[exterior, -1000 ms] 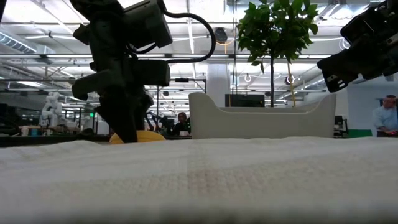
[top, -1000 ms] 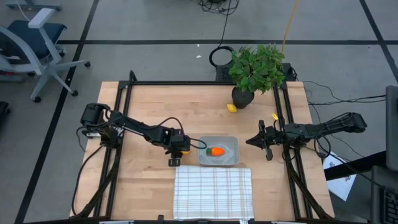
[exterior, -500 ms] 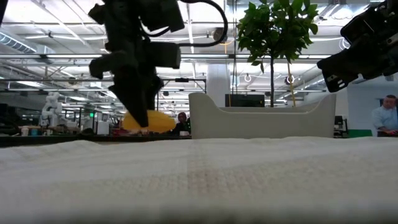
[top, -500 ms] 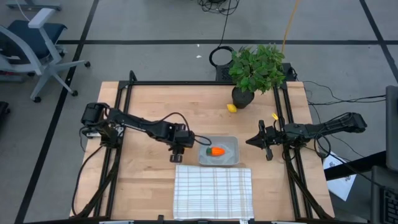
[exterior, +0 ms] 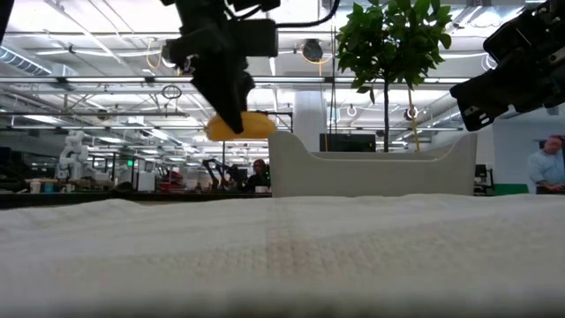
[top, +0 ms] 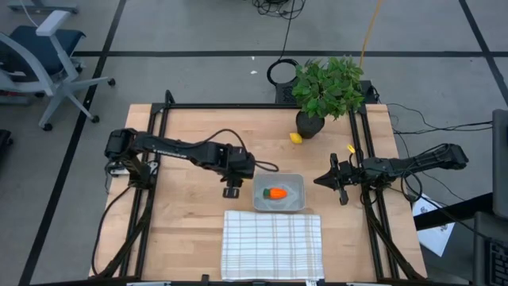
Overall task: Pick and placing Produce into tupperware
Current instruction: Put the yellow banana into the gray bin
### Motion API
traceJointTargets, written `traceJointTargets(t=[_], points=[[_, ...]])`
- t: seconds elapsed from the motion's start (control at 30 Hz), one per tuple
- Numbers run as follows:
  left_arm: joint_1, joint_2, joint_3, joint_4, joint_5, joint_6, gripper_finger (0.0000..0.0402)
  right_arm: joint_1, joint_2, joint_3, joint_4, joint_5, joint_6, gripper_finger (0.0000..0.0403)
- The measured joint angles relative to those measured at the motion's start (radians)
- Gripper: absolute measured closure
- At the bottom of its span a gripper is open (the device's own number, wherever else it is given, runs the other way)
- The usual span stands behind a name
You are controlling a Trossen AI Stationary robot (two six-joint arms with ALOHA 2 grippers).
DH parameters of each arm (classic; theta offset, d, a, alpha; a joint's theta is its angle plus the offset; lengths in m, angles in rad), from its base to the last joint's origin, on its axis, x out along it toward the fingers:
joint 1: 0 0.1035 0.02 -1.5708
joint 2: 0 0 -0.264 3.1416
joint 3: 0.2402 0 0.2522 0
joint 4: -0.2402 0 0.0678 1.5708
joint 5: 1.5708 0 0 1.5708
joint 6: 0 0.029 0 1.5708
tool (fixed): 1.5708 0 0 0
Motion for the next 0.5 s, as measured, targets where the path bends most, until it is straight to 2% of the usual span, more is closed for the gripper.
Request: traceJointTargets(t=[0.23,0.5], points=[[0.005,0.0,0.089,0.007,0.001,-0.036,0.0254,0.0,0.0,0.0,0.0,0.0,0.0,0.0403],[-0.024,0.0,0.106,0.094,0.035,-0.058,0.0254,0.0,0.0,0.0,0.0,0.0,0.0,0.0403]])
